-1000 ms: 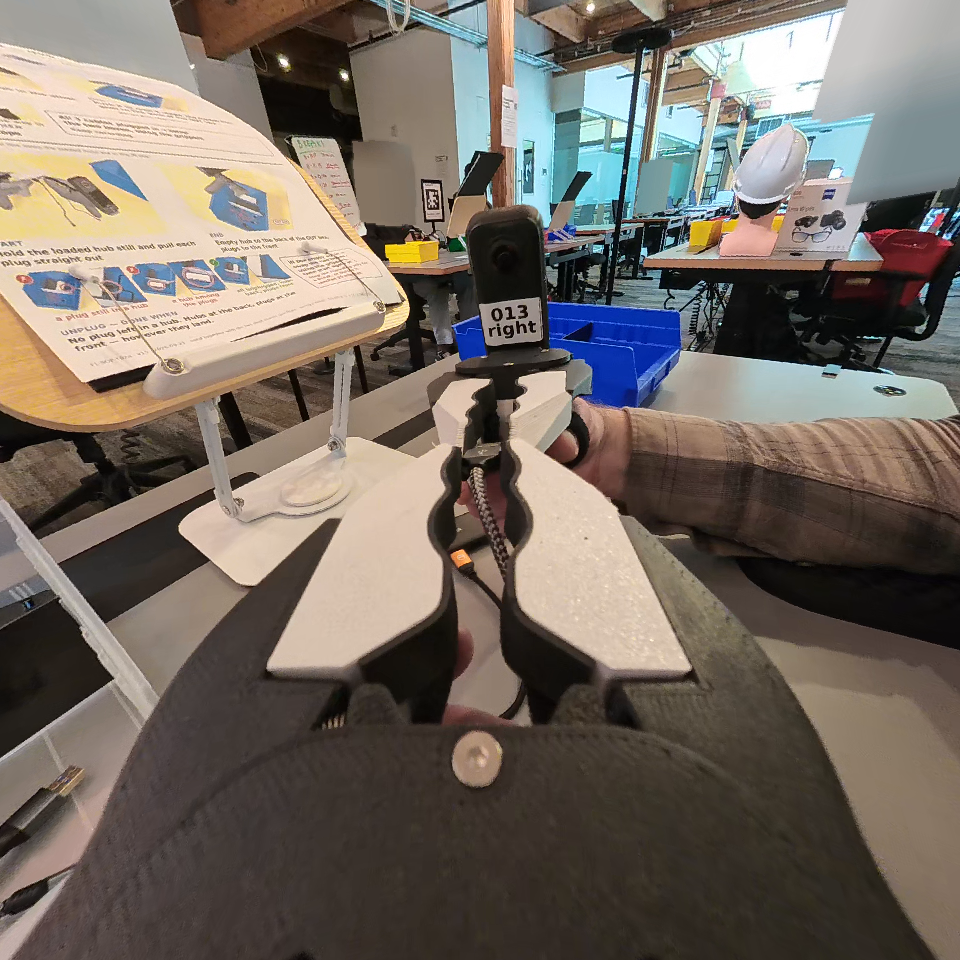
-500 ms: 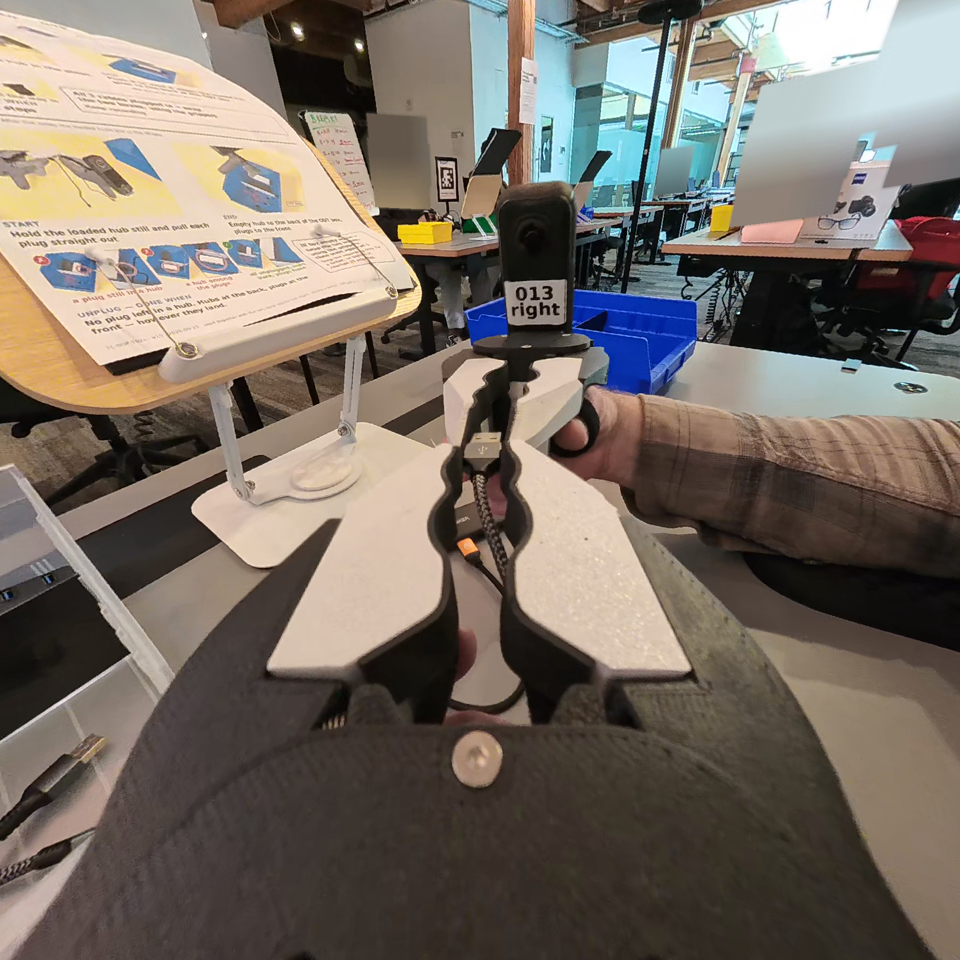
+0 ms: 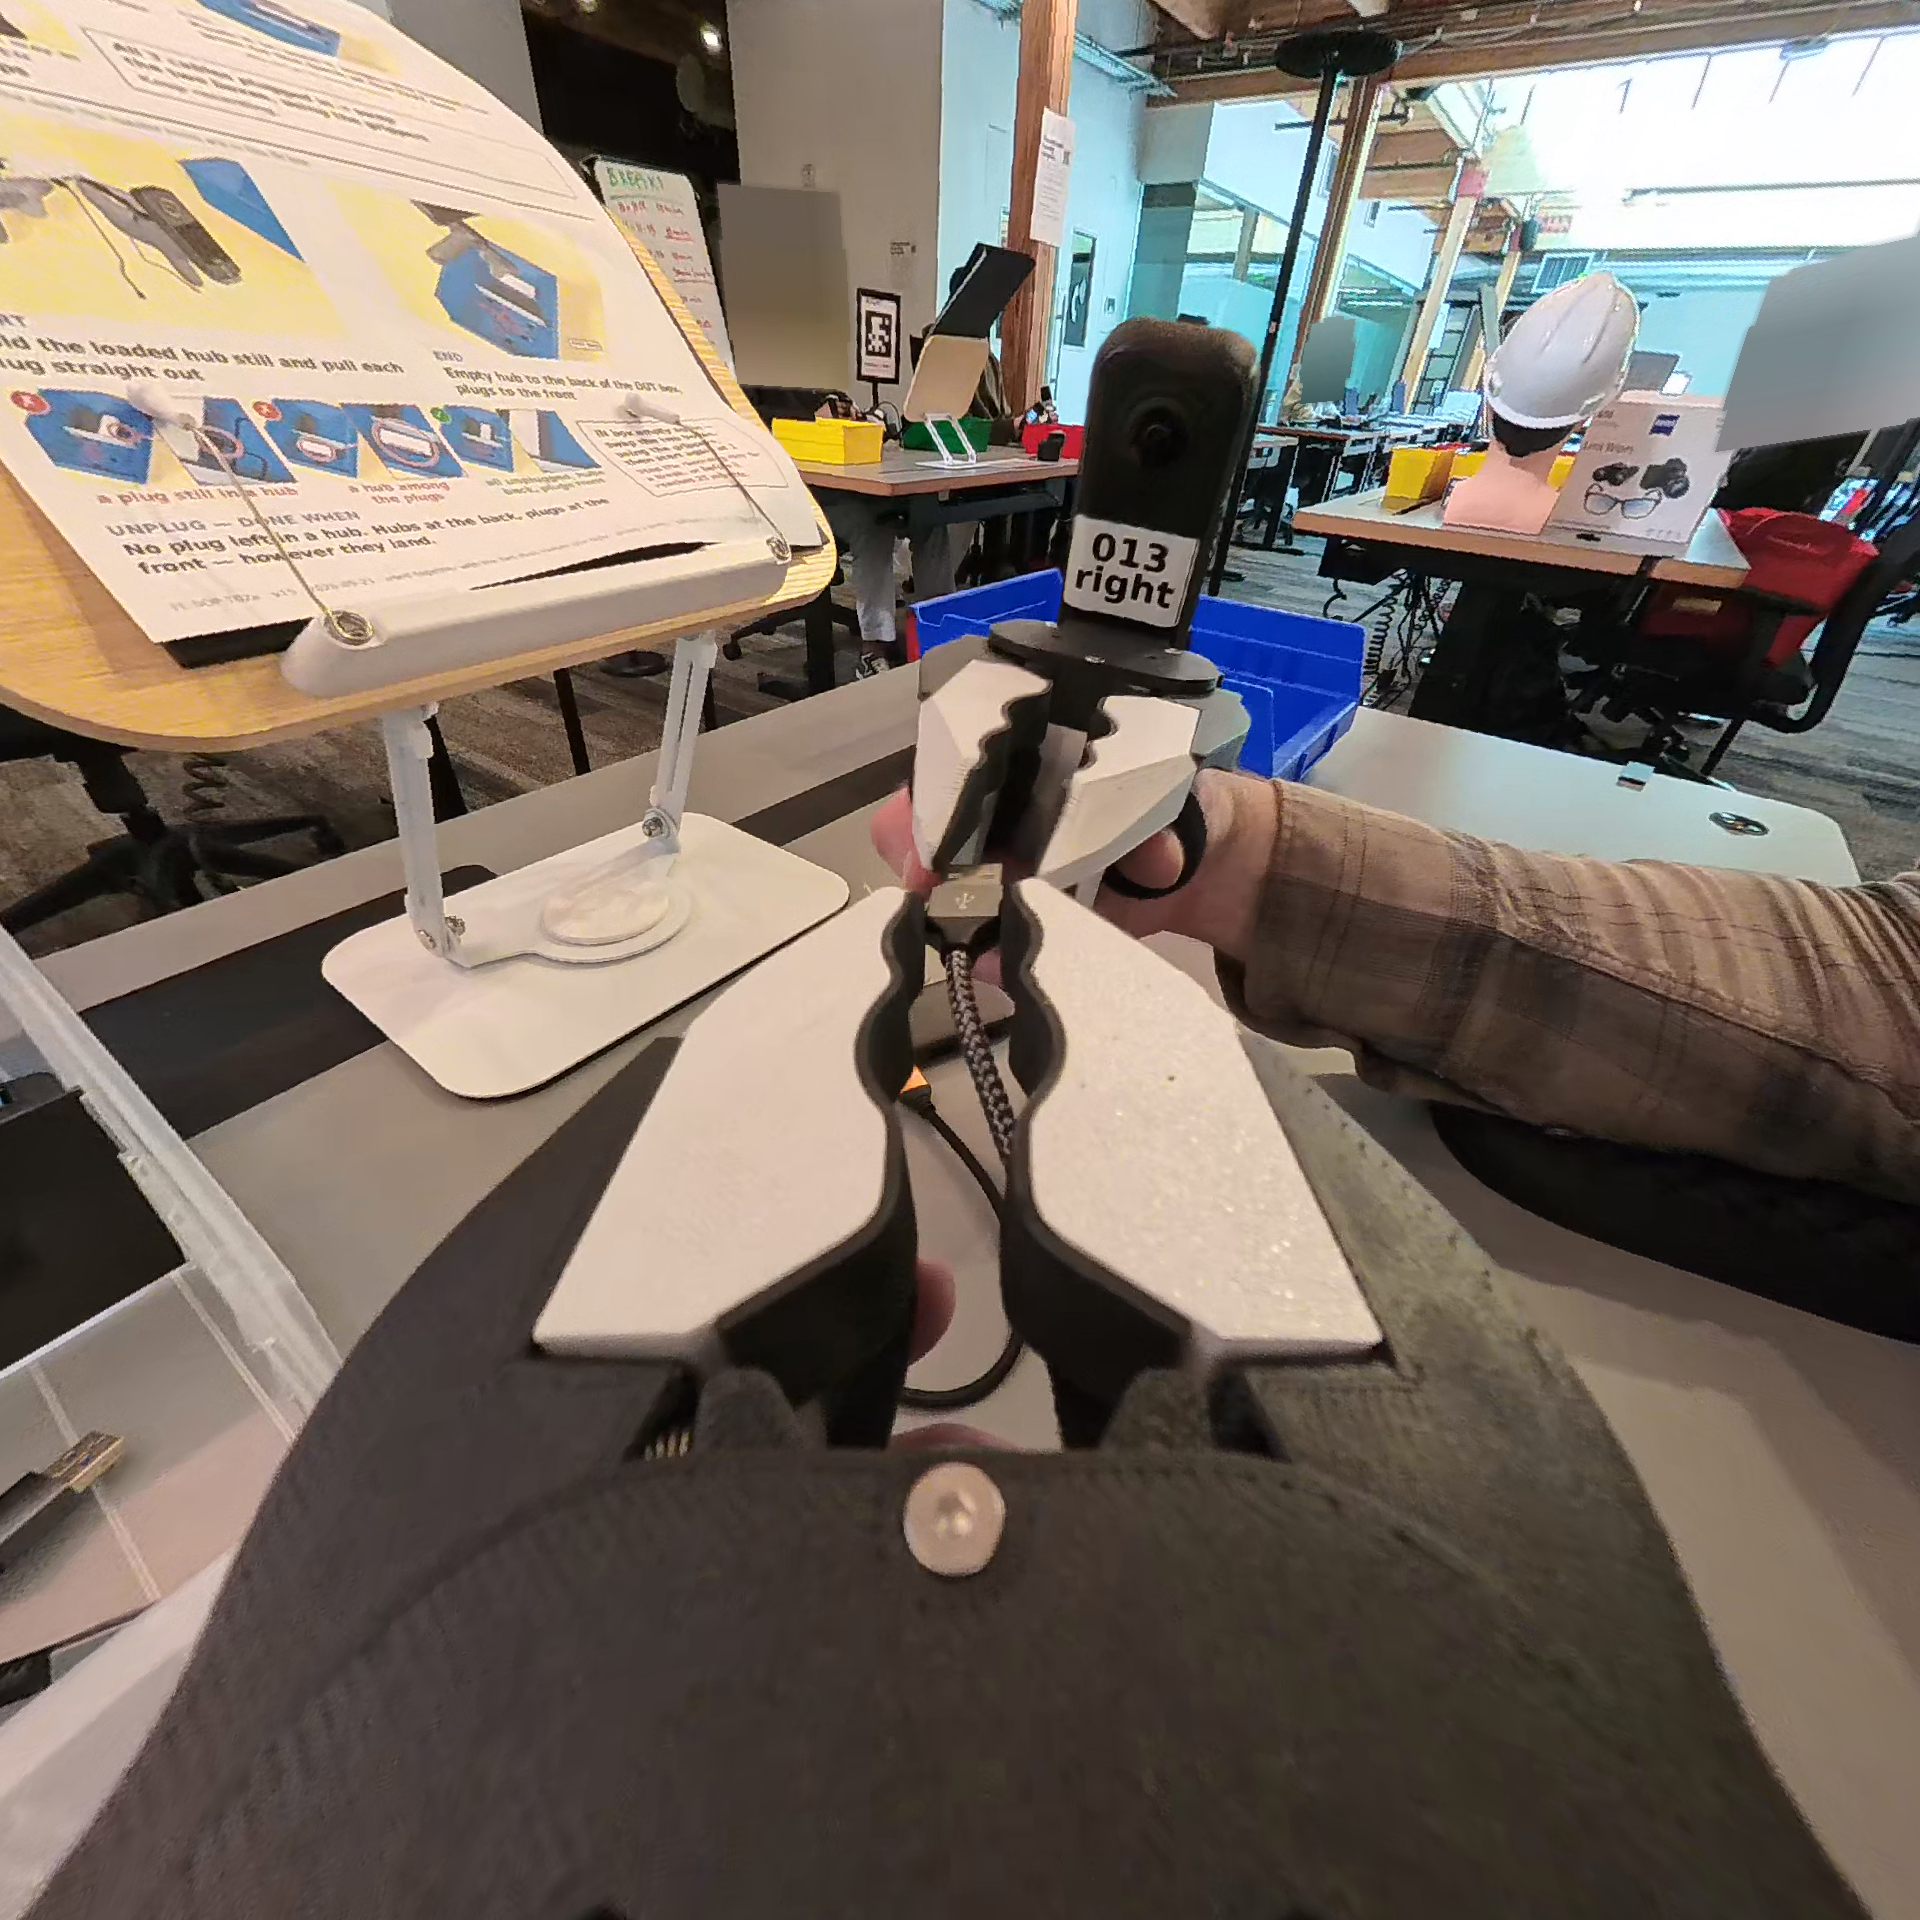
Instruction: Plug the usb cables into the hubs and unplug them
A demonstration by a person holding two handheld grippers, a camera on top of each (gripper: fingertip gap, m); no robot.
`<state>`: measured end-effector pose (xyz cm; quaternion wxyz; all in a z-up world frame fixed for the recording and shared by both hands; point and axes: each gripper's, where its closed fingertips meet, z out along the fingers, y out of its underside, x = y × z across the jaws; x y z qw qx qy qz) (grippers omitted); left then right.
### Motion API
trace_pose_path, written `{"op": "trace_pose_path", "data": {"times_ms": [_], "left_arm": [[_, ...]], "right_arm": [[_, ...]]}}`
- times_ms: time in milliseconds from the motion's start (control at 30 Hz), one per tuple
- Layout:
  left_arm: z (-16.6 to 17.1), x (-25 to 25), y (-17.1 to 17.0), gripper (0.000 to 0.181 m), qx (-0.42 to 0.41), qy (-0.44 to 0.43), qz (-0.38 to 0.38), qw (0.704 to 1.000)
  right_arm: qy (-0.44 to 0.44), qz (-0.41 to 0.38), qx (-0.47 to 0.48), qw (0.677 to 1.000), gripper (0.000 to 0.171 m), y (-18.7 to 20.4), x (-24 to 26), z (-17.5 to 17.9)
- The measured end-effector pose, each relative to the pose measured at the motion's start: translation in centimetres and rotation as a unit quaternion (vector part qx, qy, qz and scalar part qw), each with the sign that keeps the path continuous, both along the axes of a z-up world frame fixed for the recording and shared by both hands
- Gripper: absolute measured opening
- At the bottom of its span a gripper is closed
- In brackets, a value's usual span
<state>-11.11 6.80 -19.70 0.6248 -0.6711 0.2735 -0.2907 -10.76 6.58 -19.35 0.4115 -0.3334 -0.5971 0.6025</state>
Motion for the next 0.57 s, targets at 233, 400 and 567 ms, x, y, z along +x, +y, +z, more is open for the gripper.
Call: {"op": "trace_pose_path", "data": {"times_ms": [233,400,567], "left_arm": [[-0.21,0.39,-0.09,0.013,-0.002,0.003,-0.006,1.0],[-0.02,0.53,-0.17,0.013,0.001,0.004,-0.008,1.0],[0.45,0.39,-0.1,0.013,0.007,-0.009,-0.006,1.0]], "right_arm": [[-0.019,0.006,0.0,1.0,0.013,-0.27,-0.35,-0.59],[-0.019,0.019,-0.012,1.0,0.012,-0.39,-0.22,-0.41],[-0.008,0.026,-0.037,0.999,0.011,-0.37,-0.34,0.04]]}}
